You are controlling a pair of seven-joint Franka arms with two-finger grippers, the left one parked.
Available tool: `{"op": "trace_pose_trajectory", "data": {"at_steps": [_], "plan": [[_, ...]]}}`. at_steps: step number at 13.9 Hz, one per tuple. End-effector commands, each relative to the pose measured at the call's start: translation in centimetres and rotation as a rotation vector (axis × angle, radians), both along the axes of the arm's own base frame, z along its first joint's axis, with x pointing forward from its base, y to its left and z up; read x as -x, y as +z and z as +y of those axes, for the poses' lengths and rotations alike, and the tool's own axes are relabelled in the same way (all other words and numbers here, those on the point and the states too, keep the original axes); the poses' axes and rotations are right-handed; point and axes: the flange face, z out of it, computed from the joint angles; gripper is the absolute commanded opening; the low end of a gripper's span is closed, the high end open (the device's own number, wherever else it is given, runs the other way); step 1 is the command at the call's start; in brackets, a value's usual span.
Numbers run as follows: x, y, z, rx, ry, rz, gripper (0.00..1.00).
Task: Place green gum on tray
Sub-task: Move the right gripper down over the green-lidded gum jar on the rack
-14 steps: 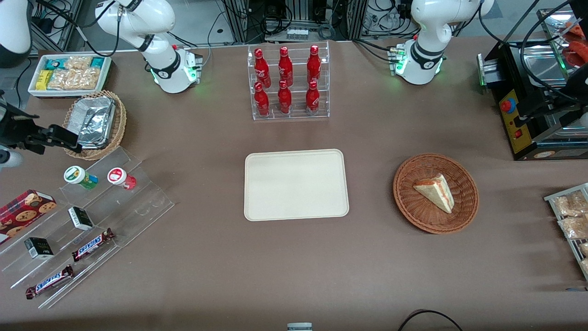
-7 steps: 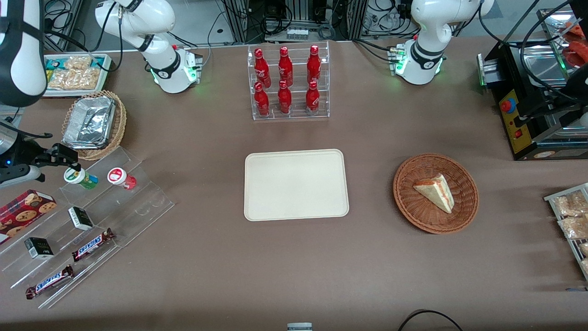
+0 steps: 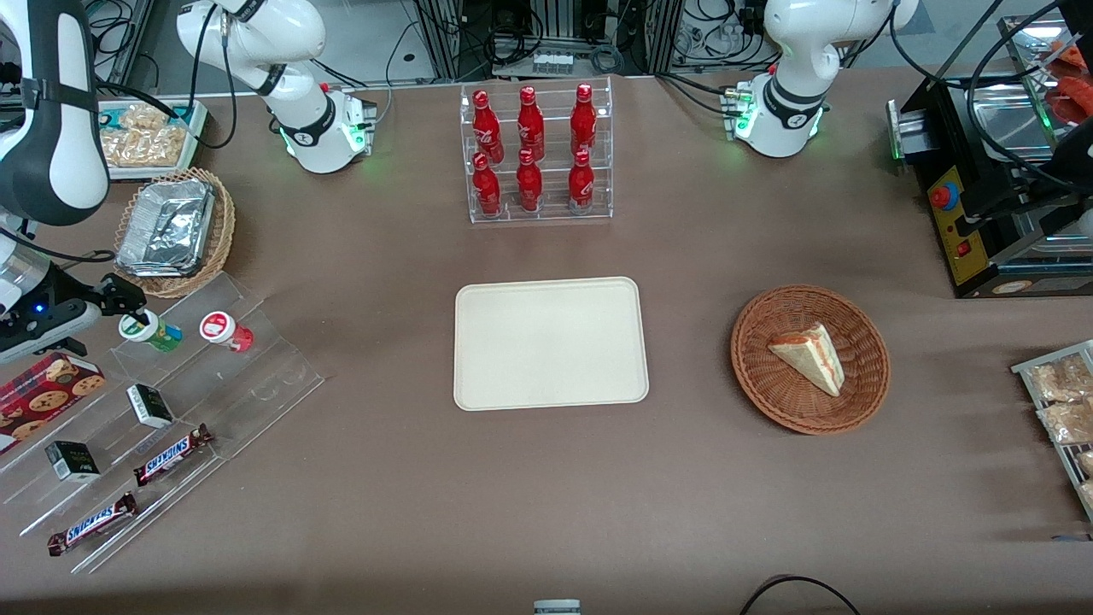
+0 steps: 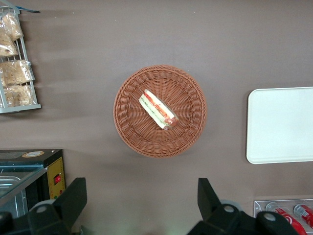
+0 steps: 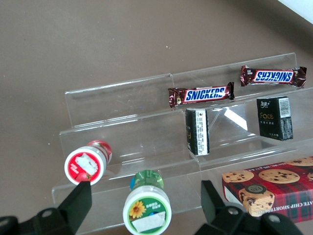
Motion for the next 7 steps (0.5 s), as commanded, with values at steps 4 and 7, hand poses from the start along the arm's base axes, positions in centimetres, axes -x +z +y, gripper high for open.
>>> {"op": "trace_pose_trajectory", "data": {"at_steps": [4,7], "plan": [[1.6,-3.0,-1.6,0.009,0.014,-0.012,0.99],[2.3,-4.3,-1.8,-0.009,-0.003,0.004,0.99]]}}
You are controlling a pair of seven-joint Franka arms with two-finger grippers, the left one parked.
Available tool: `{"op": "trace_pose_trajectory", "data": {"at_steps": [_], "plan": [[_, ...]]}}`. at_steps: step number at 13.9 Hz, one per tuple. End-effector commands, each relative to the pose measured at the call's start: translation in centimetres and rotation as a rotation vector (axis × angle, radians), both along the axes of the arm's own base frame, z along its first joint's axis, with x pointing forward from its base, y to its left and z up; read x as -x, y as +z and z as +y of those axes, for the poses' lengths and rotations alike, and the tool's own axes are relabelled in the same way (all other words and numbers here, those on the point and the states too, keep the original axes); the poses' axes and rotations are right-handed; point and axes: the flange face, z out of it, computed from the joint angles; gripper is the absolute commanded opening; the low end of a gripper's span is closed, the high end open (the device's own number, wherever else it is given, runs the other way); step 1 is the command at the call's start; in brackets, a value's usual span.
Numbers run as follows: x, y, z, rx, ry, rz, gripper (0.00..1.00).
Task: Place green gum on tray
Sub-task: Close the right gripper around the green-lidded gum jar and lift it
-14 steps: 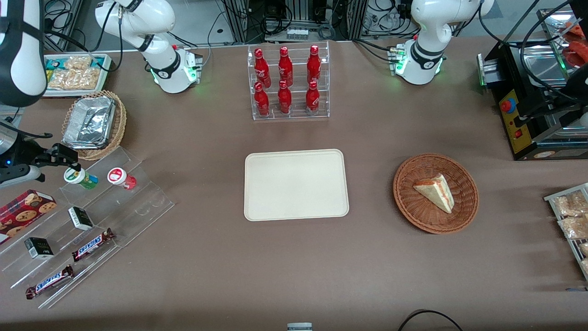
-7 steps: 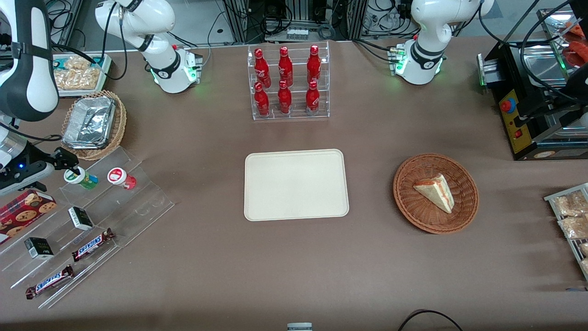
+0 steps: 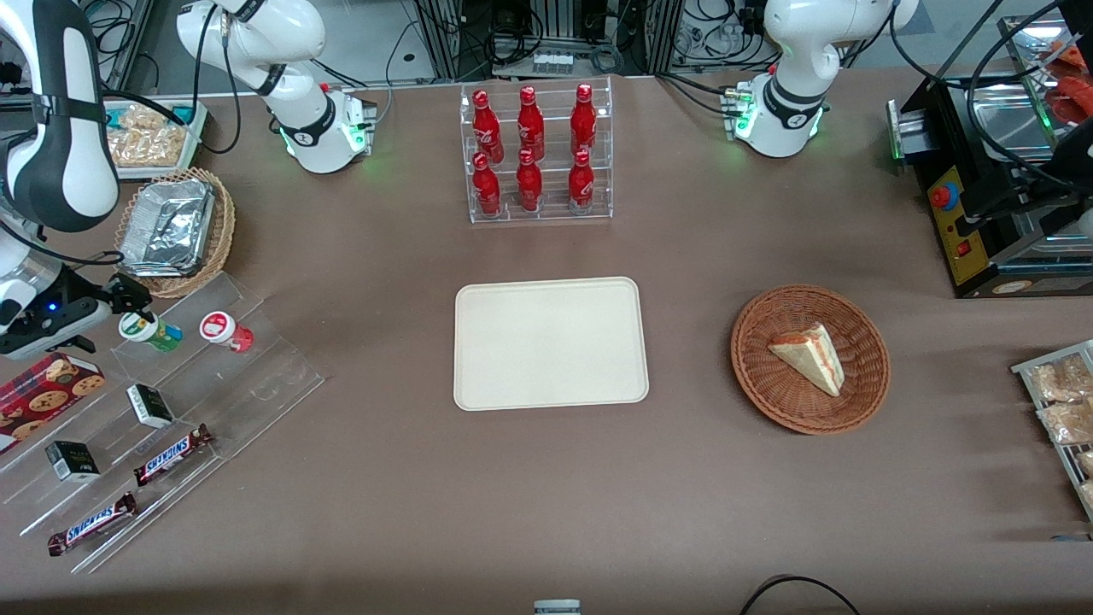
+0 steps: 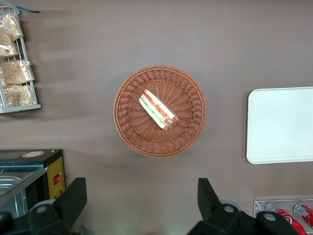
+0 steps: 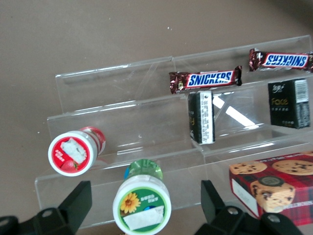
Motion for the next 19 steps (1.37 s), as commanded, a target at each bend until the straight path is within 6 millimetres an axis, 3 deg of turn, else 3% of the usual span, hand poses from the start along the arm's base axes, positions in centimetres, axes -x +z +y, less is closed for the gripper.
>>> {"op": "trace_pose_trajectory", "data": {"at_steps": [1,14,15,16,17,18,19], "plan": [[0.7,-0.9,-0.3,-0.008,-0.003,-0.009,0.99],[1.6,-4.1,-1.4,-0.005,-0.026,0.013,0.98],[1.5,-4.0,-1.4,-0.004,-0.026,0.01,0.9],[1.5,-3.9,-1.4,-0.004,-0.025,0.01,0.7],[1.3,-3.6,-1.4,-0.006,-0.033,0.01,0.21],[0.9,-3.3,-1.4,-0.005,-0.034,0.008,0.0],[0.9,-3.2,-1.4,-0.011,-0.039,0.009,0.0]]}}
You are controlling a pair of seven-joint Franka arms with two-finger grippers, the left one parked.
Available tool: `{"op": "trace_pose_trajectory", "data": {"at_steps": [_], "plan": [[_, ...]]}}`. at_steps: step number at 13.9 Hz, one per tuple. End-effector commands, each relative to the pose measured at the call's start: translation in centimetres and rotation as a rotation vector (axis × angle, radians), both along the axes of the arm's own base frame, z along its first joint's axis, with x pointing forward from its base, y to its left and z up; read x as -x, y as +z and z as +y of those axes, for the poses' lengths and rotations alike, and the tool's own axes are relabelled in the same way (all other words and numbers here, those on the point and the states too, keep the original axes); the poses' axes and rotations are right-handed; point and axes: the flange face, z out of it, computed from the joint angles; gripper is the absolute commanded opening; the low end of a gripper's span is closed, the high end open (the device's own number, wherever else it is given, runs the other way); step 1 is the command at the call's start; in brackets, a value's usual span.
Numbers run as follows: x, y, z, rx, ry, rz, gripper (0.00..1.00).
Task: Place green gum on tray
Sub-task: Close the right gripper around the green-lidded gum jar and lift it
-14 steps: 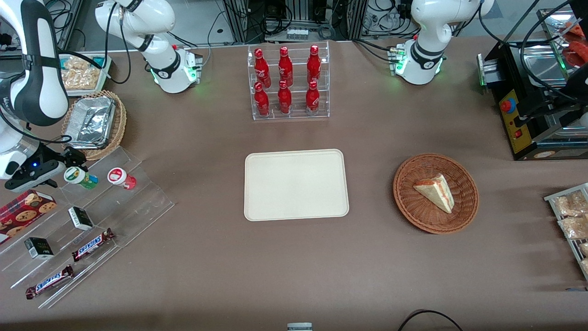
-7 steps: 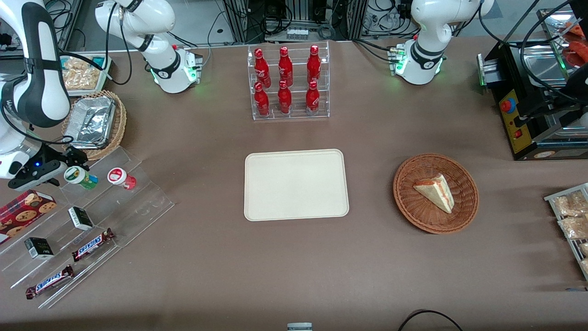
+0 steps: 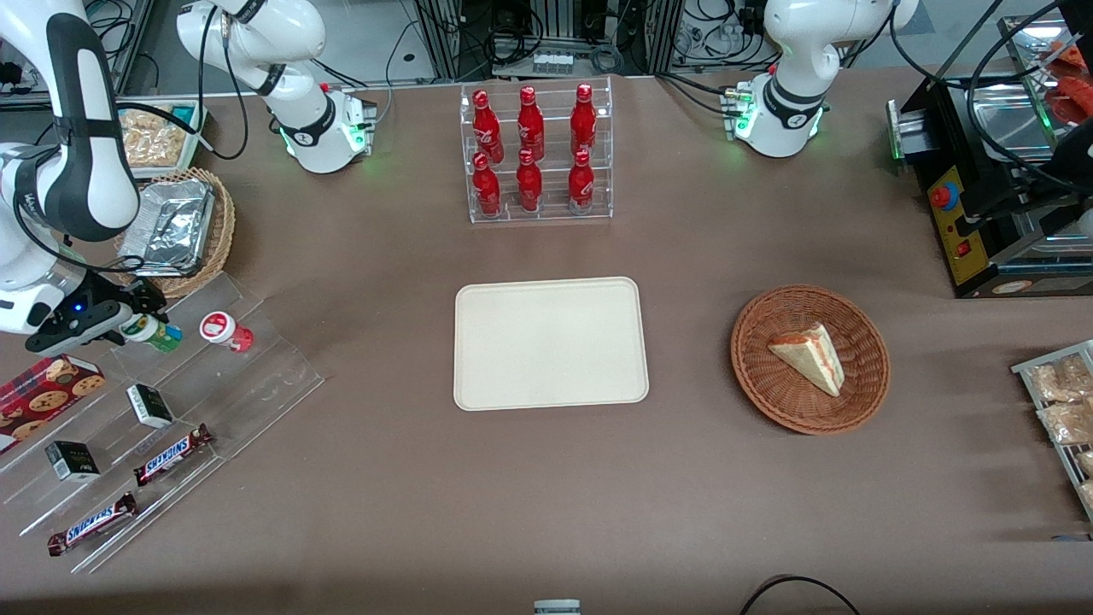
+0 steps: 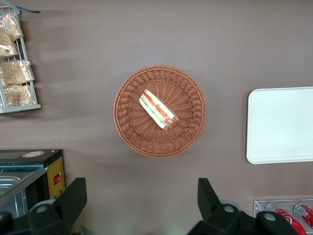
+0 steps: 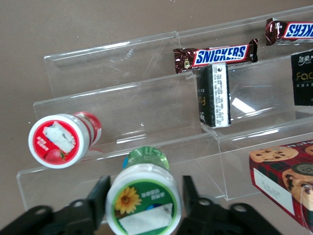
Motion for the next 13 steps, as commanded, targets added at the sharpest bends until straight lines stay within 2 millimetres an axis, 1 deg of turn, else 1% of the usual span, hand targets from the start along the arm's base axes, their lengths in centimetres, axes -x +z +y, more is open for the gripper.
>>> {"op": "trace_pose_trajectory", "data": {"at_steps": [1,3,5,6,7,9,11,13], "plan": [[-0.6,1.0,-0.2,-0.023,-0.016,-0.014,0.0],[-1.3,3.0,-0.2,-0.036,-0.011,0.008,0.0],[-2.1,6.3,0.3,-0.048,0.004,0.032,0.0],[-2.6,8.1,0.9,-0.053,0.016,0.039,0.0],[-3.0,10.0,1.8,-0.058,0.032,0.048,0.0],[-3.6,13.8,4.2,-0.066,0.036,0.05,0.0],[-4.0,17.0,7.8,-0.078,0.01,0.085,0.0],[-4.2,18.9,12.2,-0.077,-0.042,0.109,0.0]]}}
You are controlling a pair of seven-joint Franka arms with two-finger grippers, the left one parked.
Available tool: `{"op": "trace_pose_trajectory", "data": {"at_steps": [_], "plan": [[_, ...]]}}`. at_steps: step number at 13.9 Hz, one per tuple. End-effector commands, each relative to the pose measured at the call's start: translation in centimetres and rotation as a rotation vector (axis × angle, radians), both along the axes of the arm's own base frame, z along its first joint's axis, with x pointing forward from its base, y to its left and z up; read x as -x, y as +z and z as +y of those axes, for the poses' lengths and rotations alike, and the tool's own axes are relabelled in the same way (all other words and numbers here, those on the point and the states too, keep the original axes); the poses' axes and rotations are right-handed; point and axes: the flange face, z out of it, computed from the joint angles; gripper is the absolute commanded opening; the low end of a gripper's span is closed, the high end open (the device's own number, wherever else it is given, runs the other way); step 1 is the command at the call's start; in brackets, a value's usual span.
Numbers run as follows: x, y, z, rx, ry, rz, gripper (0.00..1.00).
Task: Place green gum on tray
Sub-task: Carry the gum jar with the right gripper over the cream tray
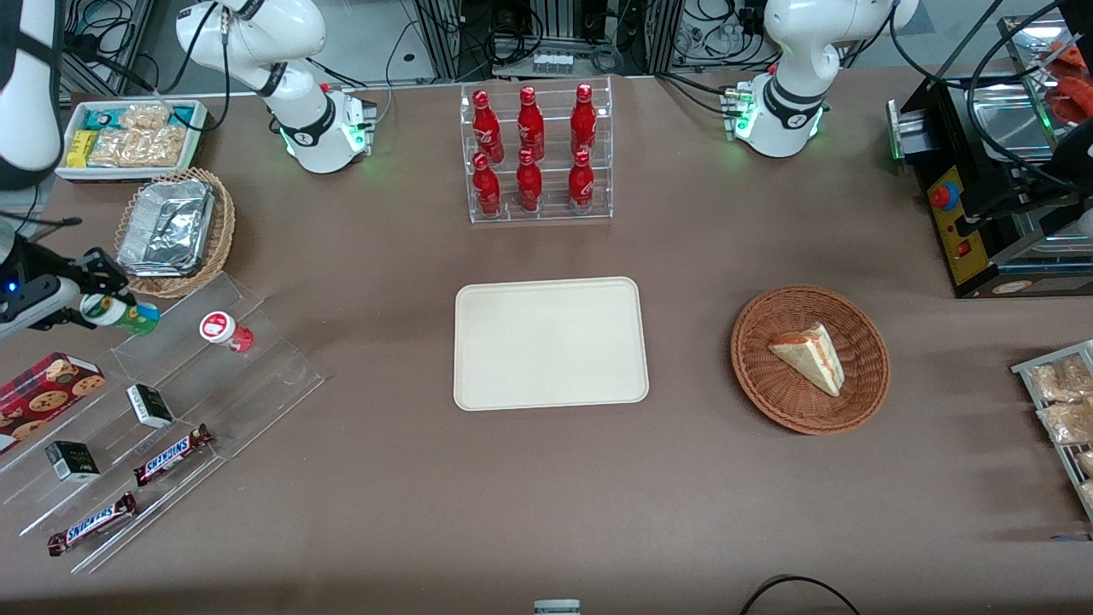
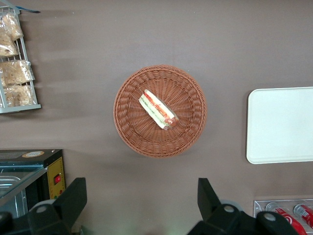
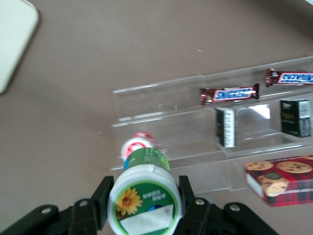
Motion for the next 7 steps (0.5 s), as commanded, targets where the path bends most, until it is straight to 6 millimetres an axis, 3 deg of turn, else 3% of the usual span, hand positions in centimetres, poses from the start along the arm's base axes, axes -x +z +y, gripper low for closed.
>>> {"op": "trace_pose_trajectory", "data": {"at_steps": [1,5,7], "plan": [[-0.5,2.6,5.8,-0.003,-0.077,0.033,0.0],[0.0,2.6,17.4,0.015,-0.24,0.048,0.0],[0.3,1.1,23.1,0.033,-0.33,0.072,0.0]]}}
